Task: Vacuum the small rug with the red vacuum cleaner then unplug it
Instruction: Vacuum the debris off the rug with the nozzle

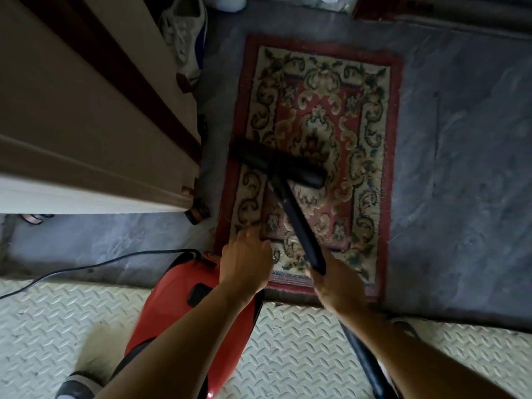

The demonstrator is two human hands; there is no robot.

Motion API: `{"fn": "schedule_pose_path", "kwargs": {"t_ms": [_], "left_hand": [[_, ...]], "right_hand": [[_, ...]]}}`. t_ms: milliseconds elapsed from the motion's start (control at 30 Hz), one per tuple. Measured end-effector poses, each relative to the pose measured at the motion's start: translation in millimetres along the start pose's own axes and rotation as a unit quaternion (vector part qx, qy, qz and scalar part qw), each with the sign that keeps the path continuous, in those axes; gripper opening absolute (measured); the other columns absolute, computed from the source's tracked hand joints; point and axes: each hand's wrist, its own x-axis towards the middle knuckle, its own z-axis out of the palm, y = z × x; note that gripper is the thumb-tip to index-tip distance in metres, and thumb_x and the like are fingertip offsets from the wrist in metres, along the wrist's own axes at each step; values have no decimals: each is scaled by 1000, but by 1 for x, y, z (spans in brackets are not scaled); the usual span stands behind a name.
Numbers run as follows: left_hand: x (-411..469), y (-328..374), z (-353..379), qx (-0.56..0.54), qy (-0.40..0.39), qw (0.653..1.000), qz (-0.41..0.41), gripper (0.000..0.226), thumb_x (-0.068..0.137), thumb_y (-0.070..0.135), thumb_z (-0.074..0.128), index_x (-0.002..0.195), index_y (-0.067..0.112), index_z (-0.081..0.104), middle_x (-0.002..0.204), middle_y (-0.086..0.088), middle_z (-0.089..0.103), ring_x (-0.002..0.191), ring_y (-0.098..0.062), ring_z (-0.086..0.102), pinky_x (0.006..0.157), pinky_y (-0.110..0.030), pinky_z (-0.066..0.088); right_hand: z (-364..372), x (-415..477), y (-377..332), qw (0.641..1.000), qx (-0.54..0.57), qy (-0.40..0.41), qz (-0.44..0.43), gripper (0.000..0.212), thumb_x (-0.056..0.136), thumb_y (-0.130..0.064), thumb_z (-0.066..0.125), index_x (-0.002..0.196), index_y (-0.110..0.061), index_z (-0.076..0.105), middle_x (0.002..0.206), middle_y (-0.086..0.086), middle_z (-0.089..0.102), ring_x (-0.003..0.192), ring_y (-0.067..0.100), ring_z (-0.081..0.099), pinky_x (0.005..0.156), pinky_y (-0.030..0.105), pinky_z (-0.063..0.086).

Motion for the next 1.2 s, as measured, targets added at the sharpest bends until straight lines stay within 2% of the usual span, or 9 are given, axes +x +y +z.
{"fn": "schedule_pose_path", "kwargs": {"t_ms": [100, 267, 467, 633, 800, 900, 1000, 1067, 1200], "left_hand": [[19, 4, 2, -2, 12, 1000, 5, 34, 94, 29, 37, 117, 9, 52, 116, -14, 59, 104, -32, 57, 91, -41, 46], [54, 11, 4, 15, 48, 999, -15, 32, 93, 27, 38, 110, 8, 58, 112, -11, 60, 102, -31, 56, 75, -33, 39], [57, 38, -13, -67, 68, 995, -5, 33, 94, 27, 43, 117, 7, 54, 115, -15, 60, 107, -32, 56, 88, -38, 44], [46, 52, -15, -45, 55, 997, 31, 29, 97, 26, 39, 116, 10, 54, 115, -12, 60, 107, -27, 57, 89, -34, 43], [63, 48, -10, -29, 58, 997, 40, 27, 97, 24, 37, 109, 9, 57, 107, -8, 61, 98, -23, 58, 81, -29, 40], [73, 38, -1, -14, 92, 993, 71, 23, 96, 22, 40, 100, 10, 58, 96, -7, 62, 89, -22, 59, 77, -29, 42], [79, 37, 13, -33, 83, 991, 101, 28, 92, 27, 37, 95, 10, 59, 85, -7, 64, 76, -22, 59, 72, -34, 49], [81, 40, 17, -17, 86, 990, 111, 30, 91, 25, 38, 101, 7, 59, 89, -10, 65, 80, -24, 60, 77, -34, 48], [87, 53, 11, -45, 103, 991, 66, 33, 93, 18, 41, 118, 7, 59, 108, -14, 65, 102, -27, 60, 93, -35, 46]], "right_hand": [[-33, 61, -20, 997, 28, 76, -8, 37, 92, -44, 54, 124, -28, 46, 70, -3, 62, 54, 17, 60, 45, 31, 49], [-73, 130, -51, 995, 20, 98, 16, 39, 91, -43, 56, 125, -25, 49, 89, 9, 68, 75, 31, 65, 56, 34, 51], [-30, 68, -42, 995, 25, 93, 26, 48, 95, -46, 45, 139, -32, 33, 78, -3, 65, 62, 18, 64, 51, 34, 55], [-8, 15, -29, 997, 26, 42, 60, 59, 94, -50, 44, 146, -39, 18, 92, -6, 68, 76, 15, 66, 55, 26, 45], [-49, 77, -28, 995, -2, 97, 13, 45, 98, -43, 44, 139, -29, 34, 67, -8, 57, 47, 6, 52, 35, 17, 36], [-87, 144, -35, 987, 22, 157, 9, 34, 96, -36, 50, 128, -24, 46, 68, -4, 60, 53, 14, 61, 43, 31, 52], [-116, 204, -45, 987, 9, 155, 46, 36, 91, -32, 56, 125, -23, 48, 95, 9, 65, 75, 31, 66, 62, 41, 58], [-118, 218, -48, 989, 10, 137, 49, 39, 90, -32, 57, 125, -23, 46, 104, 8, 62, 77, 32, 65, 64, 40, 57], [-88, 175, -40, 992, 46, 121, 12, 43, 93, -39, 53, 132, -23, 42, 87, 5, 65, 67, 26, 64, 55, 37, 56]]}}
